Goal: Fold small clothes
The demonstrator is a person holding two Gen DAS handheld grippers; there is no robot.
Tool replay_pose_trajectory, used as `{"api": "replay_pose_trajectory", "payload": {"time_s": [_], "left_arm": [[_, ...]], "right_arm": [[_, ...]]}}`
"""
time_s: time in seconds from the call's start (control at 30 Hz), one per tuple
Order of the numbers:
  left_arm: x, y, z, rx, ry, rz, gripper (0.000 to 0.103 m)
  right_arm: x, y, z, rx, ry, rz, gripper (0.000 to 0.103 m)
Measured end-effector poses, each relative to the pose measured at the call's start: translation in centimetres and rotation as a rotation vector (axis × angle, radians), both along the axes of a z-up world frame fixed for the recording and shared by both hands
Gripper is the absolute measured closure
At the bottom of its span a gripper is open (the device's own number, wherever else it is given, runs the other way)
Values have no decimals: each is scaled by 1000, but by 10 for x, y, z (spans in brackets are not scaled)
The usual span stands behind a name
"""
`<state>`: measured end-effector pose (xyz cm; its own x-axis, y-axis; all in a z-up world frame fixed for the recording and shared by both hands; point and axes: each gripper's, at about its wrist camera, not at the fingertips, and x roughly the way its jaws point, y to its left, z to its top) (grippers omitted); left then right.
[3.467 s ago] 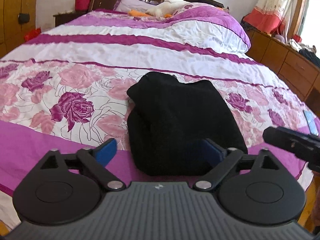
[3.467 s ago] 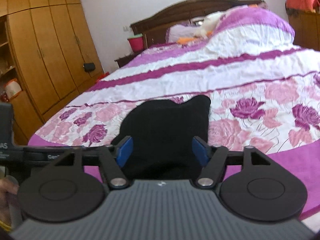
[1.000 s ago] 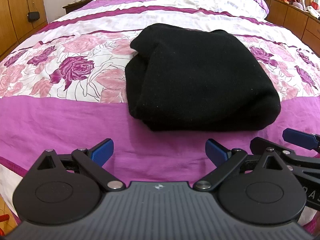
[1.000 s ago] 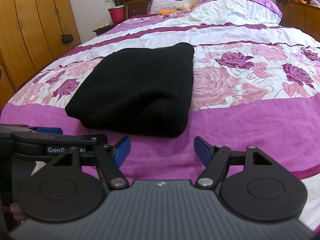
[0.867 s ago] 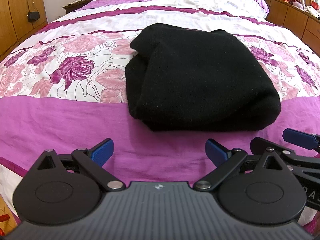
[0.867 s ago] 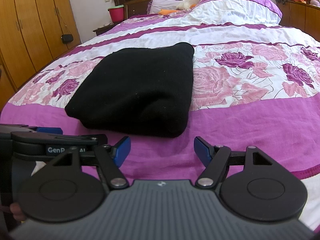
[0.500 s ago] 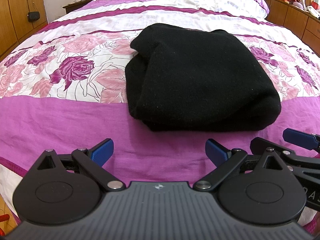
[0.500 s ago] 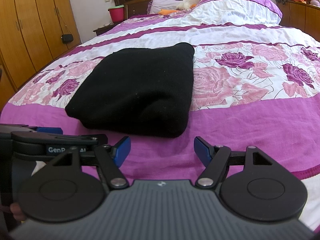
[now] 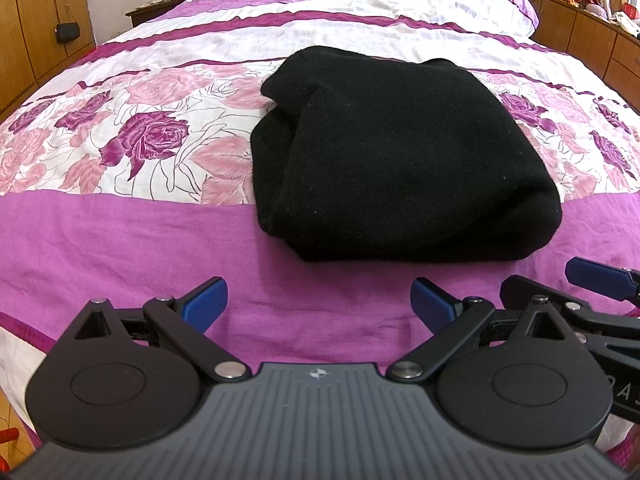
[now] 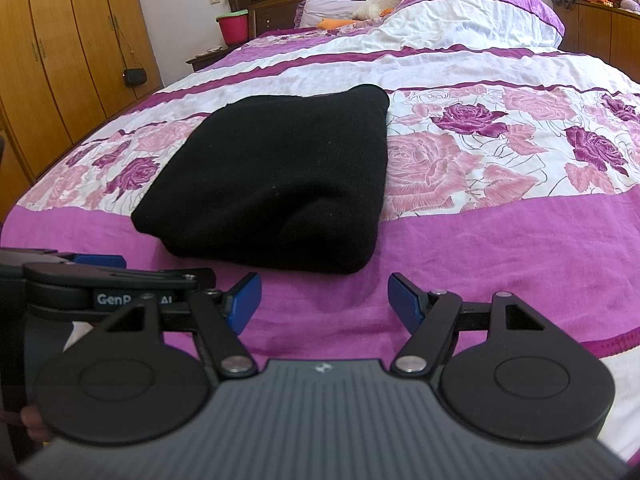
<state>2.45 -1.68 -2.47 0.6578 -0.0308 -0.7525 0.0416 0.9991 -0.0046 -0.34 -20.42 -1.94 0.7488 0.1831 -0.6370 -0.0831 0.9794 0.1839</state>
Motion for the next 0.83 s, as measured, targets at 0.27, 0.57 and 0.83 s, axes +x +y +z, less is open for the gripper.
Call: {"api": "replay_pose_trajectory", "payload": {"time_s": [0.27,0.57,0.83], "left_arm": [[0,0,0,0,-1,0,3],[0,0,0,0,-1,0,3],[0,0,0,-5,4,1,3]], "right_arm": [[0,0,0,0,-1,0,31],[-1,0,1,-1,-2,0,31],[-1,0,0,1,-2,0,31]]}}
